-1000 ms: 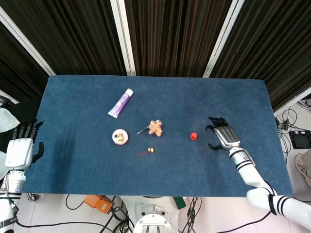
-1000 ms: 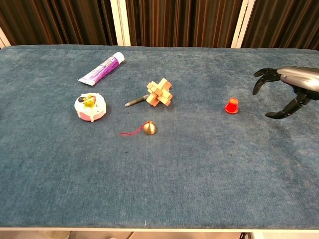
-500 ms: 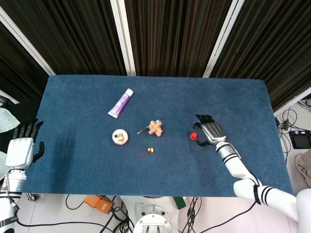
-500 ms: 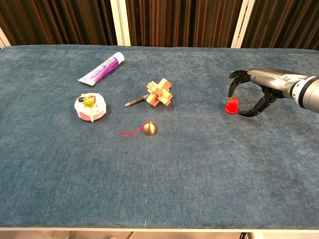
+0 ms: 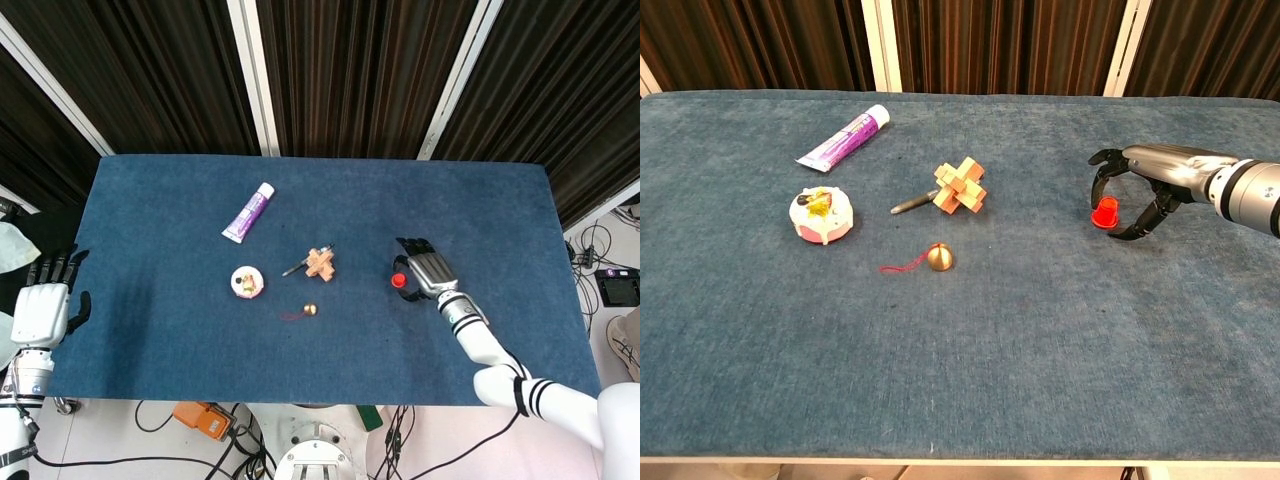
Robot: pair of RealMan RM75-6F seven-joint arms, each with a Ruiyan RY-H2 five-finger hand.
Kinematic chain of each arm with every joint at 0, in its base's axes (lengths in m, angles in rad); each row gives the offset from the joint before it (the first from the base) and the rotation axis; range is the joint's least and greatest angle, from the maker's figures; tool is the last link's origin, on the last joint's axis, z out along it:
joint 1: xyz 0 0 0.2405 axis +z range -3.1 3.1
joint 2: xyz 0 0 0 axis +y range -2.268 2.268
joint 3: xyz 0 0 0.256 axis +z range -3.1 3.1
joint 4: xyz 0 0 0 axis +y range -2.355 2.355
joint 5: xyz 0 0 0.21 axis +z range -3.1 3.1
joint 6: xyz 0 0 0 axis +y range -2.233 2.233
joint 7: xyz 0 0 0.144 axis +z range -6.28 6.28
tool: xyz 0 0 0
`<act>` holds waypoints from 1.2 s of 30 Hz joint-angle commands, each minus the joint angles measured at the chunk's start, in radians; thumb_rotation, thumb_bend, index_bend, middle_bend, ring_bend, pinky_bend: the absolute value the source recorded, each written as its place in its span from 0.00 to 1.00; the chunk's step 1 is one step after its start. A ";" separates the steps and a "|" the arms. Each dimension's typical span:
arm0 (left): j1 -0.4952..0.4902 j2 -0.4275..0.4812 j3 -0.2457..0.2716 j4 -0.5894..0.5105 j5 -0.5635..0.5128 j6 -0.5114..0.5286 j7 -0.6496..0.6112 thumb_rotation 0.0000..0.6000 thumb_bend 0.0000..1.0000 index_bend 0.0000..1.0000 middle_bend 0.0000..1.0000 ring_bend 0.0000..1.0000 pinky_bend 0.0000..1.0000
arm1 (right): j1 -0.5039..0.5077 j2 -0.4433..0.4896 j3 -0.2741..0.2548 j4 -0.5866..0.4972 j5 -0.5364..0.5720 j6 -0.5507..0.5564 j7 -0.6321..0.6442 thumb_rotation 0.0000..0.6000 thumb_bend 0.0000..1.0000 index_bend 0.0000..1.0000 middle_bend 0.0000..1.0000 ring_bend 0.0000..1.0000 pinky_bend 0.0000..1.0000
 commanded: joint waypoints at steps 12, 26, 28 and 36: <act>0.000 0.002 0.001 0.000 -0.001 -0.001 0.001 1.00 0.54 0.11 0.05 0.05 0.04 | 0.015 -0.010 -0.010 0.014 -0.001 -0.005 0.010 1.00 0.48 0.52 0.10 0.10 0.06; 0.001 0.001 0.001 -0.003 -0.003 -0.002 0.001 1.00 0.54 0.11 0.05 0.05 0.04 | 0.047 0.041 0.030 -0.054 0.015 0.013 -0.014 1.00 0.52 0.60 0.10 0.10 0.06; -0.001 0.003 0.001 -0.002 -0.004 -0.005 -0.004 1.00 0.54 0.11 0.05 0.05 0.04 | 0.065 0.061 0.051 -0.086 0.022 0.016 -0.034 1.00 0.52 0.60 0.10 0.10 0.06; -0.002 0.001 -0.003 0.010 -0.011 -0.011 -0.015 1.00 0.54 0.11 0.05 0.05 0.04 | 0.194 0.236 0.171 -0.309 0.141 -0.115 -0.077 1.00 0.52 0.60 0.10 0.10 0.06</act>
